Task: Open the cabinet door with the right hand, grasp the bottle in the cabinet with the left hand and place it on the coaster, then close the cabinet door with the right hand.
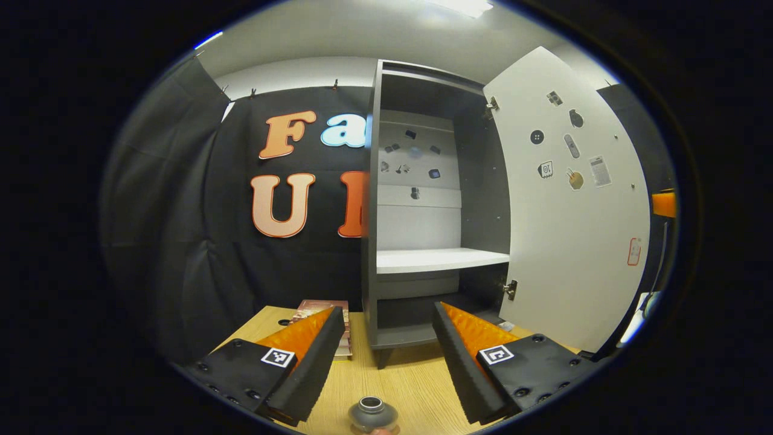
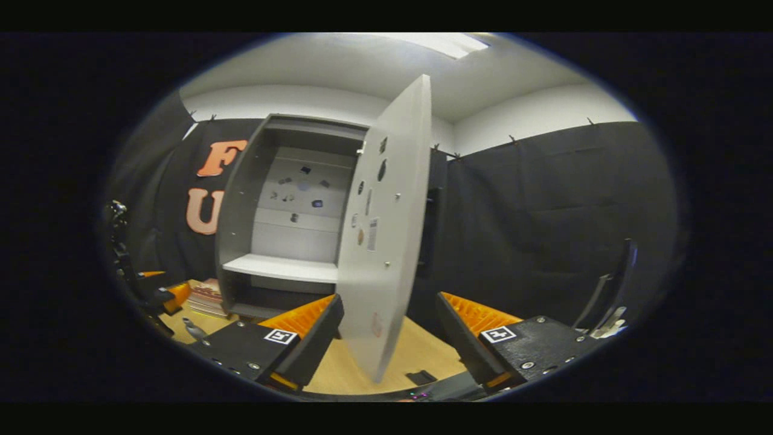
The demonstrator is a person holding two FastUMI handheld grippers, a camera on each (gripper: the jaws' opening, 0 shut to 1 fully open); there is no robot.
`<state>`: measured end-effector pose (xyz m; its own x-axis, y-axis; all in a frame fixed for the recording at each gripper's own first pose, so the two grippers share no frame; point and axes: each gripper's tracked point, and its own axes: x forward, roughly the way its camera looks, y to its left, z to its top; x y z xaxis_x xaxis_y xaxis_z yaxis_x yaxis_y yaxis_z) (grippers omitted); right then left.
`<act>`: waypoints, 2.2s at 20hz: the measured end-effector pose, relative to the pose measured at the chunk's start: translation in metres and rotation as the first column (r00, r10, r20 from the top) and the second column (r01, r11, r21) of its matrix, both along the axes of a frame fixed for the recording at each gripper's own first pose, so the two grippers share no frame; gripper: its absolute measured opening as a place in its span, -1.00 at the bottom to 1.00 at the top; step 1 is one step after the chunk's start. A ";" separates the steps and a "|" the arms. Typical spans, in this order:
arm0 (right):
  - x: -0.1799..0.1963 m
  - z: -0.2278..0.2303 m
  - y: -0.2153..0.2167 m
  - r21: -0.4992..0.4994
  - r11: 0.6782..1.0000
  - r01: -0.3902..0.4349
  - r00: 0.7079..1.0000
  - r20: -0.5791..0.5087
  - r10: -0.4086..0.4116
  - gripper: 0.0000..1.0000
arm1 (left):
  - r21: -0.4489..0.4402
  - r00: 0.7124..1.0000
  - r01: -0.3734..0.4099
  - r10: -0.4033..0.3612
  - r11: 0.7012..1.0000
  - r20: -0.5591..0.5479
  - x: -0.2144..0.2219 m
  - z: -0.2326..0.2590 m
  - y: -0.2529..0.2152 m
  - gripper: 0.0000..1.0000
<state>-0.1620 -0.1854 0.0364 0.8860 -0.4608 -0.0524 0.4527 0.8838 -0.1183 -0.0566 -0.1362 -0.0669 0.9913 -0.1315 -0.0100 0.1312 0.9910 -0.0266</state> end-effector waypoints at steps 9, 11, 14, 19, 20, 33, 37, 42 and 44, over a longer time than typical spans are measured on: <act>0.015 0.006 -0.053 -0.007 0.999 0.041 0.999 0.023 -0.041 0.89 | 0.001 0.996 -0.086 0.086 0.996 0.024 -0.008 0.018 0.005 0.91; 0.019 0.008 -0.055 0.013 1.000 0.011 0.999 0.047 -0.012 0.85 | 0.004 0.994 -0.106 0.105 0.994 0.031 -0.011 0.022 0.006 0.90; 0.024 0.003 -0.047 0.095 0.993 -0.067 0.995 0.079 0.060 0.82 | 0.009 0.991 -0.128 0.128 0.992 0.037 -0.014 0.025 0.008 0.90; 0.036 0.004 -0.005 0.160 0.950 -0.267 0.960 0.133 0.247 0.78 | 0.014 0.985 -0.164 0.163 0.986 0.060 -0.018 0.039 0.010 0.91; 0.042 0.004 0.007 0.155 0.939 -0.308 0.948 0.137 0.288 0.78 | 0.014 0.984 -0.169 0.168 0.985 0.060 -0.020 0.041 0.011 0.90; 0.099 0.016 0.117 0.214 0.832 -0.512 0.858 0.173 0.483 0.77 | -0.031 0.982 -0.174 0.176 0.984 0.067 -0.003 0.049 0.058 0.91; 0.124 0.014 0.157 0.232 0.803 -0.549 0.836 0.169 0.522 0.56 | -0.049 0.986 -0.152 0.155 0.987 0.059 0.023 0.043 0.077 0.91; 0.152 0.013 0.202 0.273 0.763 -0.586 0.810 0.183 0.557 0.17 | -0.014 0.989 -0.117 0.118 0.993 0.091 0.048 0.046 0.105 0.91; 0.163 0.011 0.215 0.282 0.756 -0.591 0.807 0.195 0.558 0.01 | -0.002 0.990 -0.097 0.097 0.995 0.105 0.057 0.048 0.116 0.91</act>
